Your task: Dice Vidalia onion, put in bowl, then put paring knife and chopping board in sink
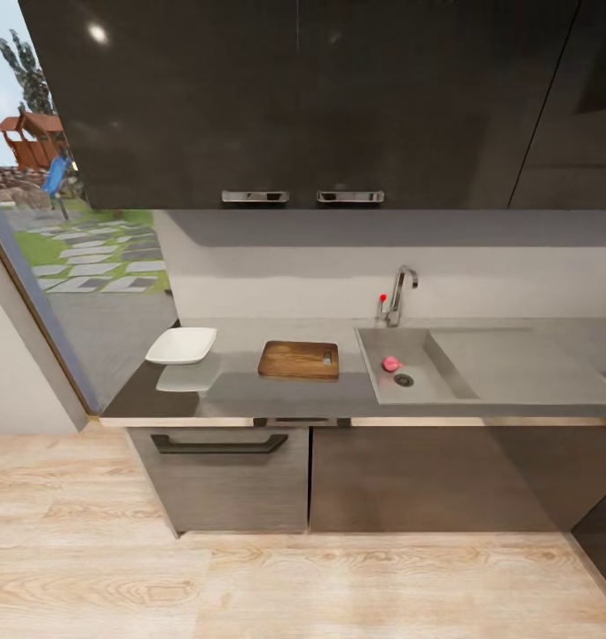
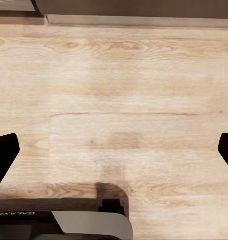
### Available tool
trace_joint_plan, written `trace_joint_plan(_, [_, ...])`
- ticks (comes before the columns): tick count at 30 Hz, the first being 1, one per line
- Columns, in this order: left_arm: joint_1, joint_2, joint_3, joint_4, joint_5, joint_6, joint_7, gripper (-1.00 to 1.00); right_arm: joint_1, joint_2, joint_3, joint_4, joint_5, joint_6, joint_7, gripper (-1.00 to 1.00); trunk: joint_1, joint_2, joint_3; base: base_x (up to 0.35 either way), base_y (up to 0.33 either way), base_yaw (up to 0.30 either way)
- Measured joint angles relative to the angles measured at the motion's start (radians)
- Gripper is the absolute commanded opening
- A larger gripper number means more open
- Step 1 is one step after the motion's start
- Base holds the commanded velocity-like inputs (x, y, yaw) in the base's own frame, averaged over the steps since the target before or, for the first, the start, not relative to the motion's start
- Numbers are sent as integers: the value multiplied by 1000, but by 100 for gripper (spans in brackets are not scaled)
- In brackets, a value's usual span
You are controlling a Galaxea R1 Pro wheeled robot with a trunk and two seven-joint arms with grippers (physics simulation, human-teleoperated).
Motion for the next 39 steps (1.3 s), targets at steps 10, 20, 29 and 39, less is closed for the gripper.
trace_joint_plan(10, [0,0,0,0,0,0,0,100,0,2,0,-1,0,-1,3,100,0,0,0,0,0,0])
trace_joint_plan(20, [0,0,0,0,0,0,0,100,0,16,0,-1,2,-1,2,100,0,0,0,0,0,0])
trace_joint_plan(29, [0,0,0,-1,-1,0,0,100,20,12,-1,-13,2,-2,1,100,0,0,0,0,0,0])
trace_joint_plan(39, [0,0,0,-1,-1,0,0,100,50,15,-1,-2,2,-1,2,100,0,0,0,0,0,0])
